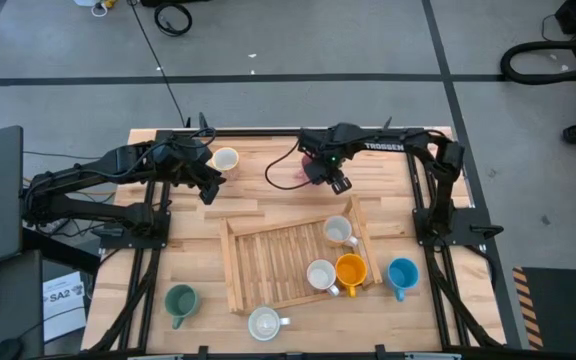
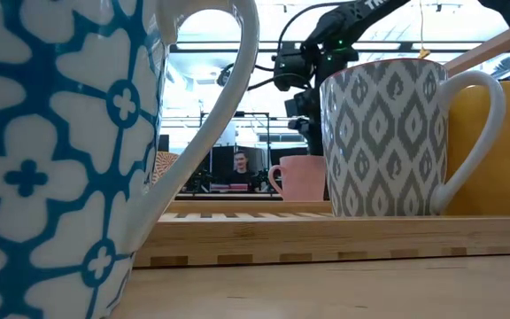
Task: Place coffee mugs
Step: Put the pink mug on the shelf
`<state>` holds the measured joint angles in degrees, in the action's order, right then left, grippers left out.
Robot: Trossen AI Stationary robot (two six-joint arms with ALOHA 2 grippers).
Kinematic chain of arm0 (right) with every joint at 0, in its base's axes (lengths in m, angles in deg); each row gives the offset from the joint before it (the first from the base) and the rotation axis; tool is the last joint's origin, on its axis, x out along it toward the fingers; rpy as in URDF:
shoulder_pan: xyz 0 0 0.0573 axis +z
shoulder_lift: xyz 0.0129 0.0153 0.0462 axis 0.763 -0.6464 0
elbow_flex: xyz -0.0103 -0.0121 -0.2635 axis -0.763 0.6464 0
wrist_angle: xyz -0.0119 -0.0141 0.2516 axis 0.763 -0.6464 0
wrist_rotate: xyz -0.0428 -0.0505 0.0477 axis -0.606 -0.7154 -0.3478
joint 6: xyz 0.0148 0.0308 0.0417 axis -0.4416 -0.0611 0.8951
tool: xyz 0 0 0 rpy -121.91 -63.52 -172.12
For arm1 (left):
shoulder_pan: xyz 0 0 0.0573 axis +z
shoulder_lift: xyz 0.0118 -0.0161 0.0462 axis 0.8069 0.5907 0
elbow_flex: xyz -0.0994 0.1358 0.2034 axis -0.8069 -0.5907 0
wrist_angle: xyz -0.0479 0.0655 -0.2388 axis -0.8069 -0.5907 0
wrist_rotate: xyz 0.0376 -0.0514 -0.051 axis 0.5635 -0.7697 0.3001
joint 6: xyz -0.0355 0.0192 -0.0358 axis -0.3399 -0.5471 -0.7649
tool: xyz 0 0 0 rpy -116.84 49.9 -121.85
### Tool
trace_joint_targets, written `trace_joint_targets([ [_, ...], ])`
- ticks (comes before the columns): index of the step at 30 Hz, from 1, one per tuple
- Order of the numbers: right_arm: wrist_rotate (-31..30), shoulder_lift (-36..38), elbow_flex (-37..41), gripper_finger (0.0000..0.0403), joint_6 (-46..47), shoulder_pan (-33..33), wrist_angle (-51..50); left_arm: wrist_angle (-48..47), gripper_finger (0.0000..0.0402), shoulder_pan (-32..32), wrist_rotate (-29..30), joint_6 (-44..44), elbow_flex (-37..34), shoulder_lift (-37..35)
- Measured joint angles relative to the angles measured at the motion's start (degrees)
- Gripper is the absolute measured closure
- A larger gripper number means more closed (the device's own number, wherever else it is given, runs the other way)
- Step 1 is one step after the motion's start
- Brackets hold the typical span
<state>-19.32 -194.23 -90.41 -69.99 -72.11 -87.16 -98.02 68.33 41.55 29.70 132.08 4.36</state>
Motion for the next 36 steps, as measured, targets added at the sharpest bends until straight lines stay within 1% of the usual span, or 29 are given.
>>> trace_joint_targets([
  [6,0.06,0.01,0.57,0.0293,0.63,0.93,1.11,0.09,0.0269,0.01,-0.01,0.0,0.0,0.0],
  [12,0.12,0.01,0.57,0.0364,8.34,1.12,2.8,0.13,0.0269,0.0,0.0,0.0,0.0,0.0],
  [14,0.12,0.01,0.57,0.038,10.6,1.15,2.65,0.14,0.0269,0.01,-0.01,0.0,0.01,0.0],
  [19,-0.02,0.03,0.57,0.038,16.08,1.46,2.72,0.15,0.0269,-0.02,0.0,0.0,0.02,0.0],
  [22,-0.65,0.03,0.57,0.0371,21.13,2.07,2.76,0.17,0.0269,0.0,-0.02,0.0,0.02,0.0],
  [28,-5.08,0.01,0.56,0.0376,31.16,3.97,2.55,0.17,0.0269,-0.01,-0.02,0.0,0.02,0.0],
  [33,-5.42,0.01,-1.88,0.0377,37.39,5.73,0.13,0.2,0.0269,-0.02,0.0,0.0,0.02,0.0],
  [36,-5.3,0.01,-4.26,0.0377,43.25,6.73,-1.98,0.2,0.0269,0.01,0.0,0.0,0.0,0.0],
])
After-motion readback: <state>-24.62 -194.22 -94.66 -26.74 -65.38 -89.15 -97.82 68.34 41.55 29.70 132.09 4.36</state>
